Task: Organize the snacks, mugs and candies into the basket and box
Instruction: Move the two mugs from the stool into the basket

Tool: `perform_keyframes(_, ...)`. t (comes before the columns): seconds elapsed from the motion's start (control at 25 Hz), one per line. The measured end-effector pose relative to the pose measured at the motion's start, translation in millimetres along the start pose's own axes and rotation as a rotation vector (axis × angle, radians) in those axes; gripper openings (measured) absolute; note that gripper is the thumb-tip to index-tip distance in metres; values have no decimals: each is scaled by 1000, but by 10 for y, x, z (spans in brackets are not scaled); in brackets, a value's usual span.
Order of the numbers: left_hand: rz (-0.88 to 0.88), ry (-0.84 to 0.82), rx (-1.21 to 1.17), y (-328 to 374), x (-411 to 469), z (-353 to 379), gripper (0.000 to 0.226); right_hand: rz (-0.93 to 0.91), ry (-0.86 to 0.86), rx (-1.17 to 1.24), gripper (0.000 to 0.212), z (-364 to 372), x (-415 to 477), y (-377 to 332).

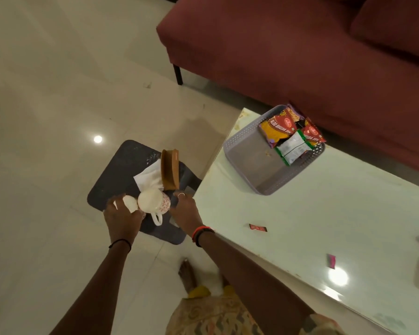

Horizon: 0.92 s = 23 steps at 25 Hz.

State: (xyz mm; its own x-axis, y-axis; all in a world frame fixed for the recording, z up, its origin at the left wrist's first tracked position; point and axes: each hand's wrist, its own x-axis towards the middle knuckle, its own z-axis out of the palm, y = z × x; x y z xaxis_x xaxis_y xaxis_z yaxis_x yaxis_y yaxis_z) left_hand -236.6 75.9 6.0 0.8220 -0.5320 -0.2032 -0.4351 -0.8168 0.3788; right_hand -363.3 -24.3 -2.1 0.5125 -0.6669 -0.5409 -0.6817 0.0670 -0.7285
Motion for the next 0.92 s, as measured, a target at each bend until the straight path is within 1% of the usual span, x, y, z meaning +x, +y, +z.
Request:
perform_keyframes(0.08, -7, -117, 148, -220, 133, -27, 82, -15, -32, -45, 51, 162, 99, -62)
perform_keyframes(0.16, 12, -236, 224, -415, 240, -28, 97, -37, -33, -80, 68, 309, 176, -125)
perform_keyframes(0.24, 65, -320, 252, -551, 332, -17, 104, -62, -31, -116, 80, 427, 227, -181)
perform_keyframes(0.32, 121, -347, 227, -631, 434, -13, 105, -81, -34, -178, 86, 538, 285, -231)
perform_keyframes(0.44, 167, -379, 124, -676, 548, 24, 104, -100, -2, -340, 85, 674, 348, -276)
perform_keyframes(0.6, 161, -440, 35, -697, 647, 119, 98, -86, 12, -498, 81, 785, 407, -292)
perform_keyframes(0.76, 134, -446, 15, -704, 673, 149, 92, -77, 39, -505, 76, 830, 431, -316)
perform_keyframes(0.92, 105, -450, 2, -695, 642, 91, 91, -59, 24, -484, 82, 844, 402, -333)
